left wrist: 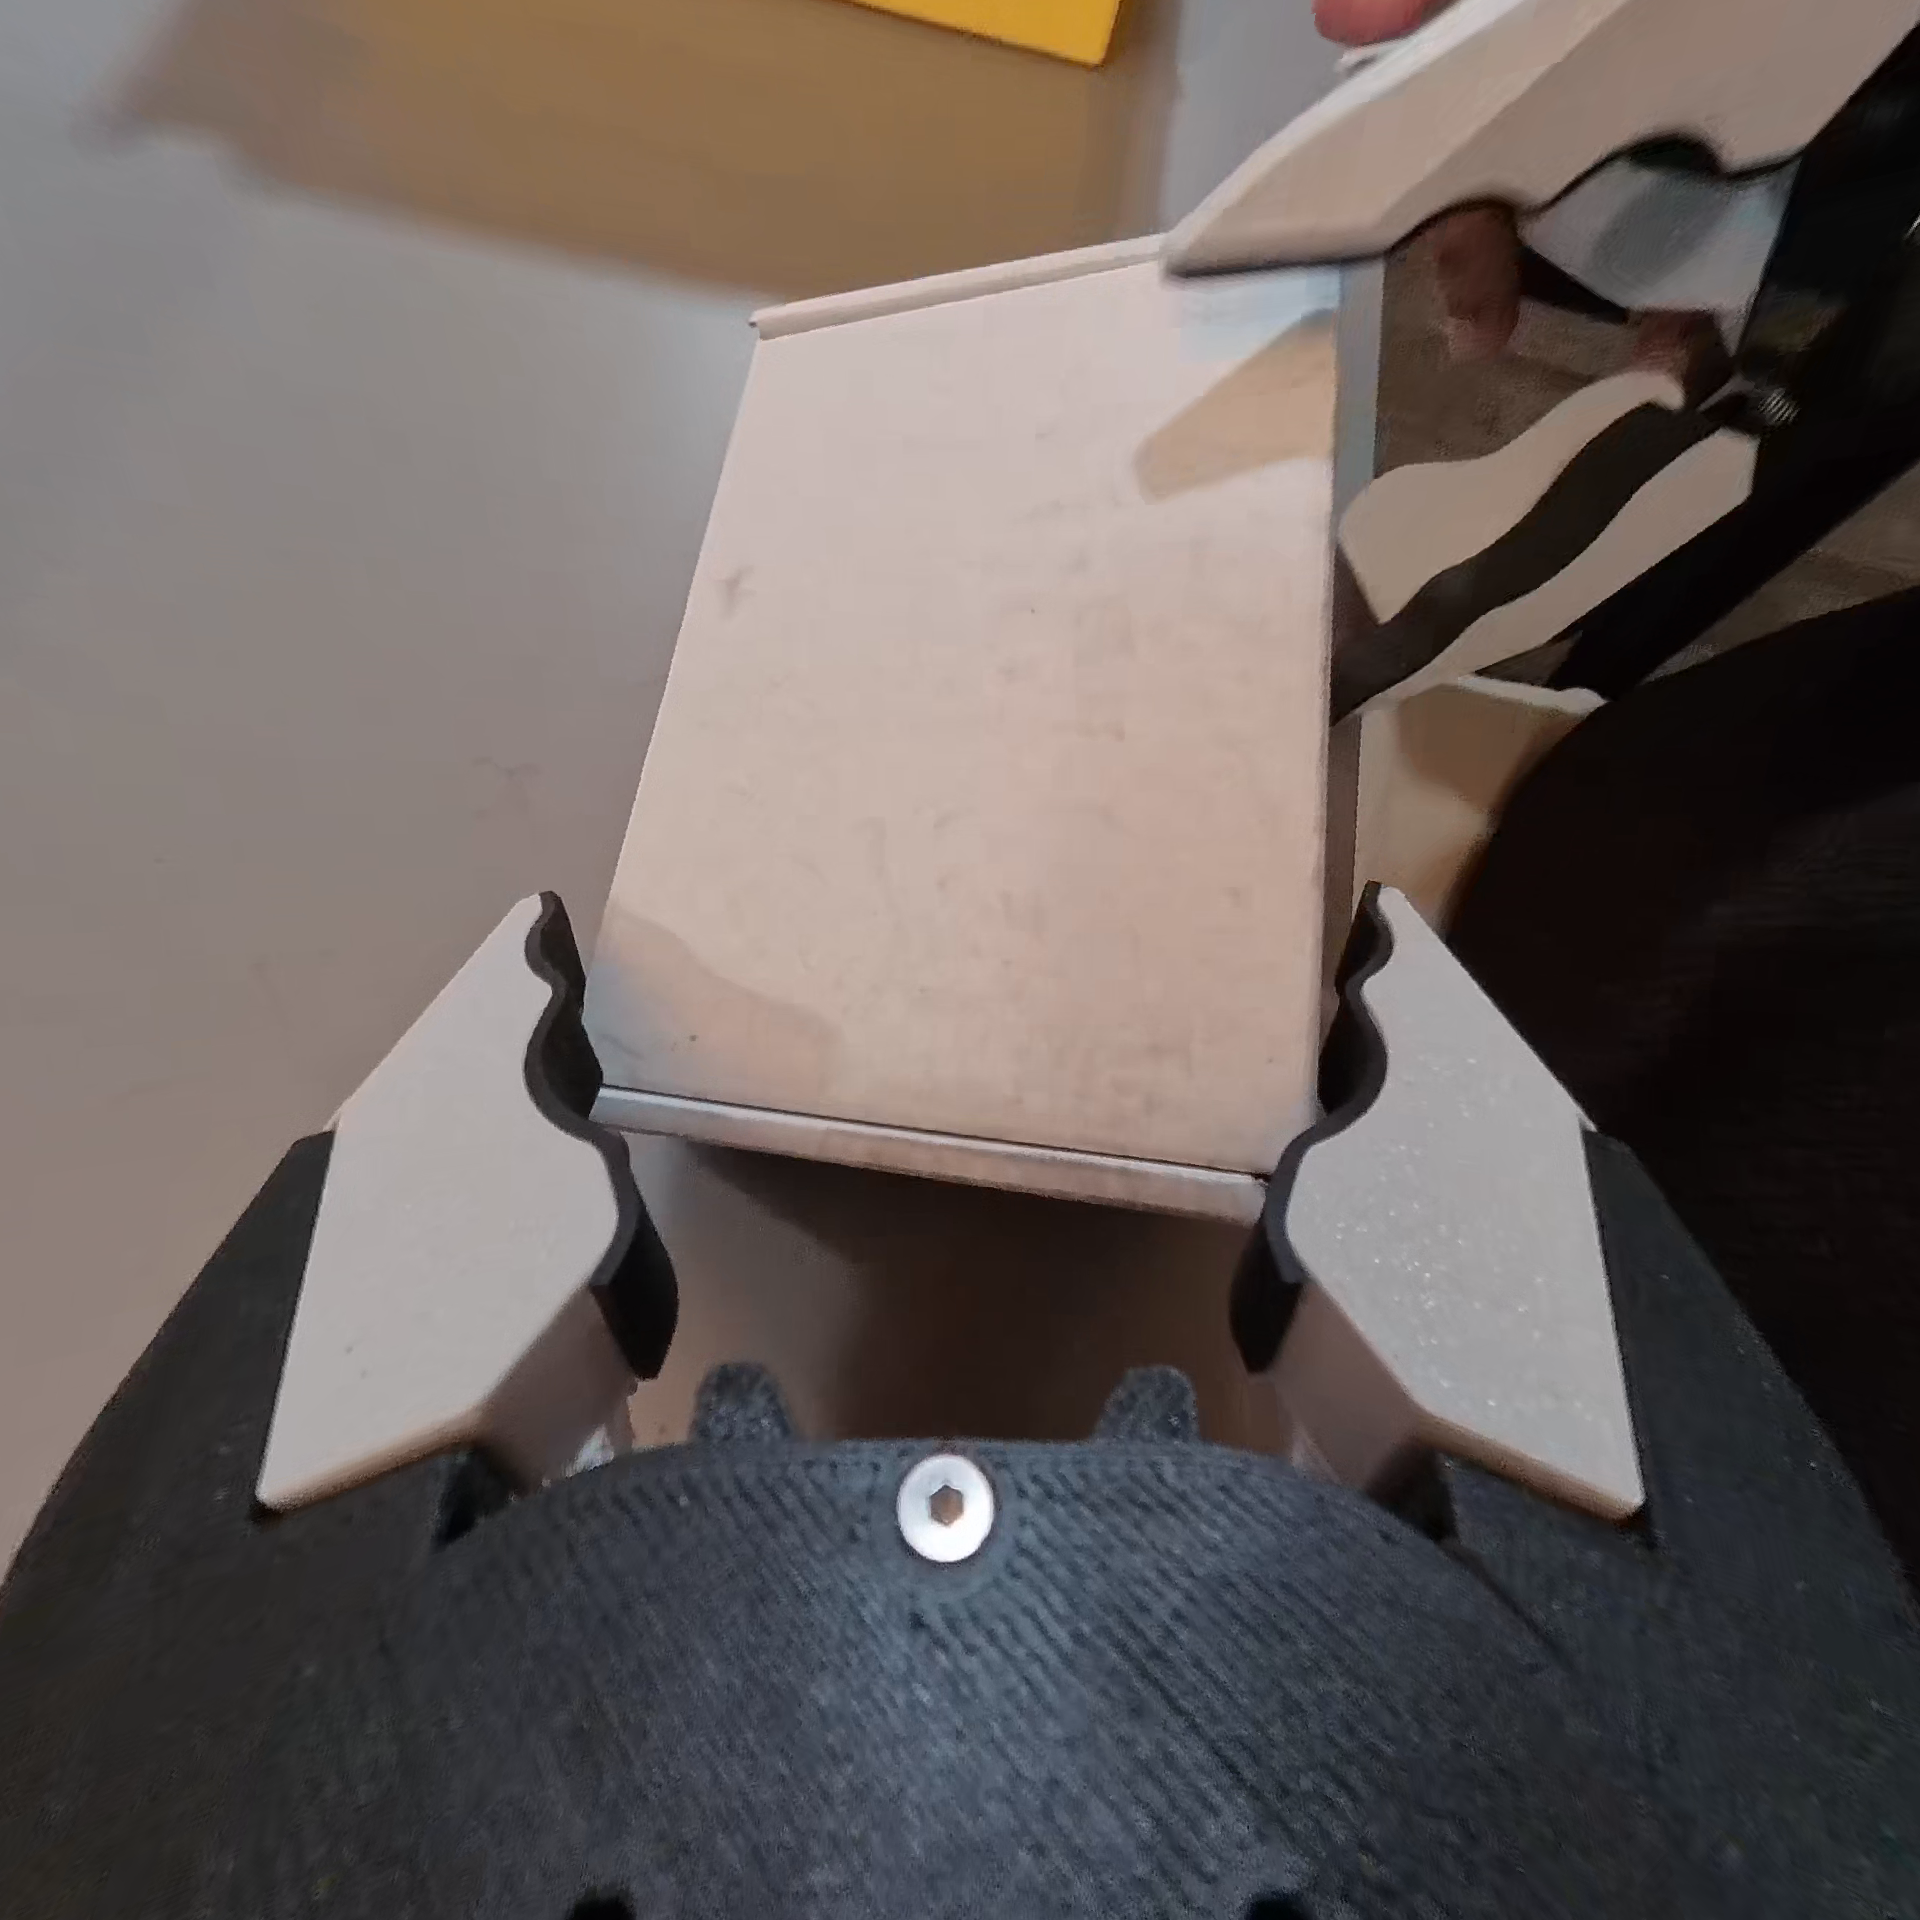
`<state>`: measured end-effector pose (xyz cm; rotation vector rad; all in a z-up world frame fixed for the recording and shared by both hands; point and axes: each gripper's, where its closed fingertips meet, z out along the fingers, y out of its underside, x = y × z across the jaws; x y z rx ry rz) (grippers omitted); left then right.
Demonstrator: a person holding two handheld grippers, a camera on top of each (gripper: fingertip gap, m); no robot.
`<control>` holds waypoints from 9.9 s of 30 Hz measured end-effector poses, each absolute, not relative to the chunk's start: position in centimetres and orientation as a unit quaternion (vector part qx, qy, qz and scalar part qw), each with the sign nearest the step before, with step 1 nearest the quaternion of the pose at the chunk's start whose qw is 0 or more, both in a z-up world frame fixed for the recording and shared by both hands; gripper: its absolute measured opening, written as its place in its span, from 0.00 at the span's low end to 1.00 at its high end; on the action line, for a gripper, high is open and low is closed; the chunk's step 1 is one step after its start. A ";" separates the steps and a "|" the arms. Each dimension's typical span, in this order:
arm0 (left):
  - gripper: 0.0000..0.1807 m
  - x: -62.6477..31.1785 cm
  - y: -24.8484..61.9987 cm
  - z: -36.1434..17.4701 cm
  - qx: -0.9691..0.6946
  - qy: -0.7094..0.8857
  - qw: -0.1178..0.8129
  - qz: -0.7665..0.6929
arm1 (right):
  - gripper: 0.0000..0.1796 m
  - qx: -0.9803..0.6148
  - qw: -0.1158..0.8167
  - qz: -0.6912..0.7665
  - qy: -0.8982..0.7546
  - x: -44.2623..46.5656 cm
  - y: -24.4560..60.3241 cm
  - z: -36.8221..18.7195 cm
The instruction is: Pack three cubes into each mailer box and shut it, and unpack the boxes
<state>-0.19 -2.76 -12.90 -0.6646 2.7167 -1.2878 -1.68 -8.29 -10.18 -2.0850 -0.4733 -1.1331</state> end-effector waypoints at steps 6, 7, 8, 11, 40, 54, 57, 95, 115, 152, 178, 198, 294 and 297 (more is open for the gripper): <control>0.78 -0.7 -3.8 -13.1 -0.214 0.890 0.043 -0.400 | 0.38 -0.797 0.234 -0.517 -0.205 0.1 -8.7 -11.3; 0.78 -0.7 -3.9 -13.0 -0.220 0.886 0.044 -0.405 | 0.38 -0.802 0.232 -0.514 -0.197 0.2 -8.9 -11.4; 0.78 -0.6 -4.0 -12.8 -0.228 0.880 0.045 -0.414 | 0.37 -0.804 0.230 -0.515 -0.188 0.4 -9.1 -11.2; 0.79 -0.3 -3.7 -11.8 -0.253 0.856 0.069 -0.446 | 0.36 -0.808 0.244 -0.512 -0.162 0.9 -9.7 -10.6; 0.84 -1.1 -3.5 -10.5 -0.314 0.758 -0.013 -0.571 | 0.36 -0.805 0.340 -0.474 -0.107 1.8 -10.6 -9.3; 0.72 -0.9 -3.4 -11.0 -0.322 0.760 -0.026 -0.564 | 0.36 -0.803 0.353 -0.463 -0.127 0.9 -10.1 -9.4; 0.69 -0.8 -3.2 -11.2 -0.321 0.769 -0.014 -0.552 | 0.36 -0.804 0.350 -0.463 -0.129 0.9 -10.1 -9.4; 0.64 0.8 -4.9 -8.5 -0.409 0.704 0.083 -0.574 | 0.35 -0.689 0.133 -0.710 -0.063 13.7 -25.5 6.5; 0.60 1.3 -5.1 -10.8 -0.406 0.727 0.082 -0.547 | 0.36 -0.830 0.033 -0.547 -0.106 28.4 -34.7 -9.0; 0.57 1.1 -5.1 -11.2 -0.411 0.727 0.062 -0.547 | 0.00 -0.962 0.062 -0.266 -0.010 22.7 -34.7 -15.0; 0.55 1.0 -5.3 -10.8 -0.409 0.730 0.072 -0.543 | 0.11 -0.814 0.502 -0.268 0.118 11.9 -22.9 5.2; 0.56 -0.6 44.7 -6.8 -0.763 0.489 0.294 -0.305 | 0.23 -0.790 0.577 0.157 0.134 -4.1 -3.9 -7.0; 0.35 1.9 1.9 -7.4 -0.061 0.942 0.242 -0.224 | 0.36 -0.768 0.591 -0.238 0.054 2.4 -7.7 -5.1; 0.35 1.6 -1.3 -7.9 -0.040 0.943 0.232 -0.237 | 0.45 -0.794 0.524 -0.308 -0.024 2.1 -7.9 -6.8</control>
